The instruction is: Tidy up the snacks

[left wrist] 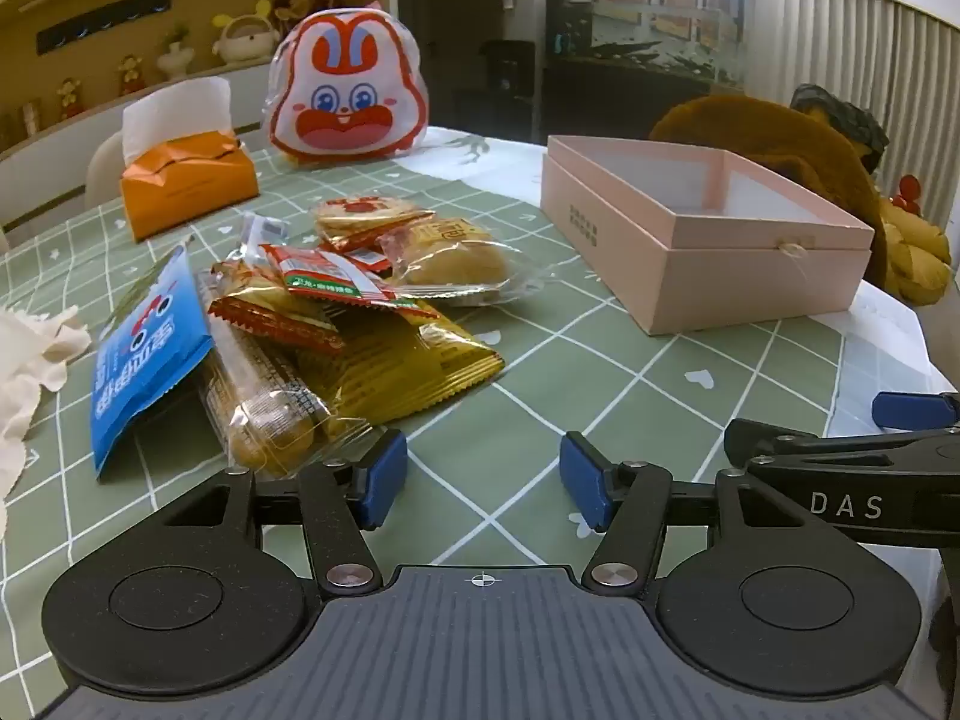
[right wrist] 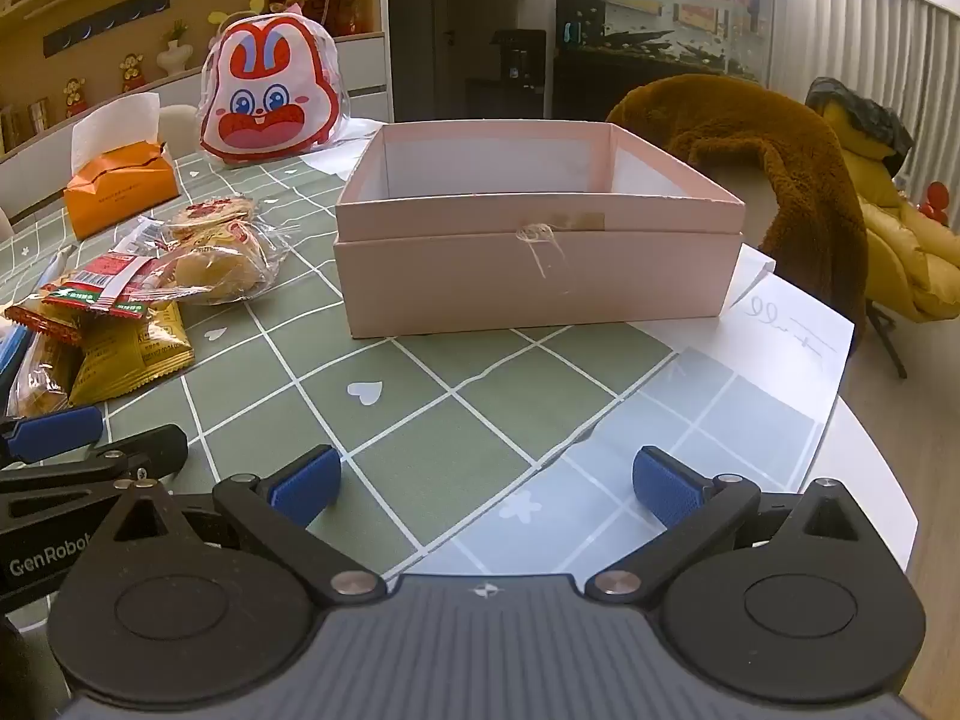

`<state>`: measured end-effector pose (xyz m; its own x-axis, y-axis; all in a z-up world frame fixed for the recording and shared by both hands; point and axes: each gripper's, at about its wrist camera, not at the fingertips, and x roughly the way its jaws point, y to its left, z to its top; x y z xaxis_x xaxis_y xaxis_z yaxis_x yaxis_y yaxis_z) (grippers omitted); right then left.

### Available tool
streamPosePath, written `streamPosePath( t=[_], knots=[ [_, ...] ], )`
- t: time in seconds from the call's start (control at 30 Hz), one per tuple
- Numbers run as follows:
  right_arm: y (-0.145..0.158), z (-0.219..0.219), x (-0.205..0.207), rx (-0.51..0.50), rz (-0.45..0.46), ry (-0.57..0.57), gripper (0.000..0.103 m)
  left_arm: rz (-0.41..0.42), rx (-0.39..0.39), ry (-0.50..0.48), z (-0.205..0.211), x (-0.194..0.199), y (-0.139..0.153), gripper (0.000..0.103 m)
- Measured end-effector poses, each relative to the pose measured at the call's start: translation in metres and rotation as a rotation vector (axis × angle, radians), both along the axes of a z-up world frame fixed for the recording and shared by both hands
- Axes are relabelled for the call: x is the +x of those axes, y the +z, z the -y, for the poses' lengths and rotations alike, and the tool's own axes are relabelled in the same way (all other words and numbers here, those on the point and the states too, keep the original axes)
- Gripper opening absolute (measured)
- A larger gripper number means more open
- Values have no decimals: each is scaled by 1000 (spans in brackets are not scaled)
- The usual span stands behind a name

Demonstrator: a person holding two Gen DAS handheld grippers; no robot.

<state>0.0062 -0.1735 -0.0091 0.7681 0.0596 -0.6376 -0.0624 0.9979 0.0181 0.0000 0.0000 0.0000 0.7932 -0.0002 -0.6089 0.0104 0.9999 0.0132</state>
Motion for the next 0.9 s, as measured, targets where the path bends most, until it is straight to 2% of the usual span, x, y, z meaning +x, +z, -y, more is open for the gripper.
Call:
streamPosePath(
  t=[0.9],
  knots=[
    [0,0,0,6,0,-2,103,1,-2,0,0,0,0,64]
  ],
)
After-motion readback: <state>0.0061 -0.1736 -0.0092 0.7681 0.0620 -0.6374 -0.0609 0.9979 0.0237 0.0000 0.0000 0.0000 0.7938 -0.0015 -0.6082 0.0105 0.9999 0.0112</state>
